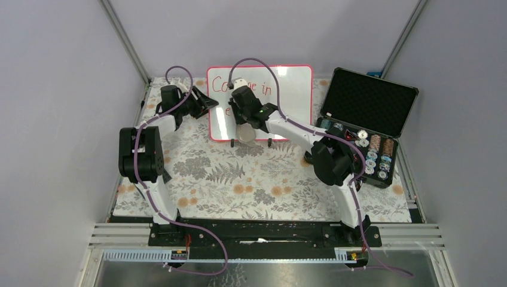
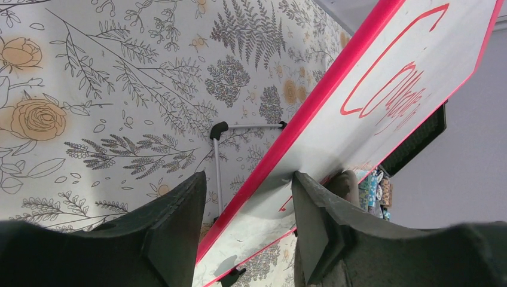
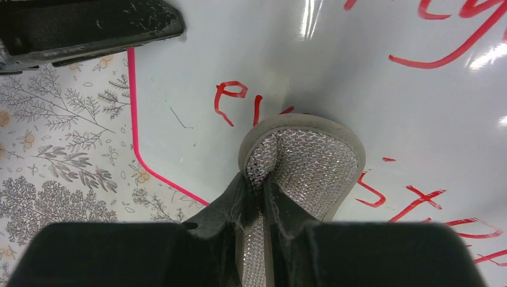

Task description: Erase the whiteboard

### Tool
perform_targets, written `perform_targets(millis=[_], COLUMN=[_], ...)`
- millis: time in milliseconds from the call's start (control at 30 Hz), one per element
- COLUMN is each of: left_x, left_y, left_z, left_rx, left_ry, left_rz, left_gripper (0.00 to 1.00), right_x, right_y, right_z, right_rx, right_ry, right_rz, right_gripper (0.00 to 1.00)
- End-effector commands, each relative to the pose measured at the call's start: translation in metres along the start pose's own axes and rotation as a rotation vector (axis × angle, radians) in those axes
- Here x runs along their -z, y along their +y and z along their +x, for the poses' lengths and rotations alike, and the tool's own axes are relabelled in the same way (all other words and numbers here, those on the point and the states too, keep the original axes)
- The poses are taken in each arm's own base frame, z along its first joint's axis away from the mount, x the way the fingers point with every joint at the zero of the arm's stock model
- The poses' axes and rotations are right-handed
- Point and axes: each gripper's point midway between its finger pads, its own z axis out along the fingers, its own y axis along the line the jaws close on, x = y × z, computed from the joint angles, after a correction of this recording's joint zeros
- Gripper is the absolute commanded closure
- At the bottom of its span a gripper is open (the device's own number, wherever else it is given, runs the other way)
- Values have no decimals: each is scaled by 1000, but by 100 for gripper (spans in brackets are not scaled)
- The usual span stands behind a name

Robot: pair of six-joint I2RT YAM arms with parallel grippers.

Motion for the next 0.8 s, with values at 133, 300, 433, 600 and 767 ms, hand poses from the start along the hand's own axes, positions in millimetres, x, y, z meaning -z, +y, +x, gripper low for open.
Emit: perform_targets(millis=[133,300,433,600,767], left_x=[3,3,3,1,1], left_y=[-14,-11,-11,-10,-13], left_z=[-19,-18,-18,-16,-16], left_rx=[-61,-57,-59,-60,-62], left_ry=[-55,-56,-57,-51,-51], left_rz=[-15,-26,-30,-34,-30], left_gripper=[45,47,47,47,47], right_x=[10,24,37,46,41], right_y=[-23,-79,-123,-155,-149], right_z=[-22,-10,4,11,9], right_rx=[-12,-56,-74,-57,-43], right_ry=[-69,-69,-46,-33,-19], right_rz=[89,193,288,363,327], right_gripper=[100,100,100,100,100])
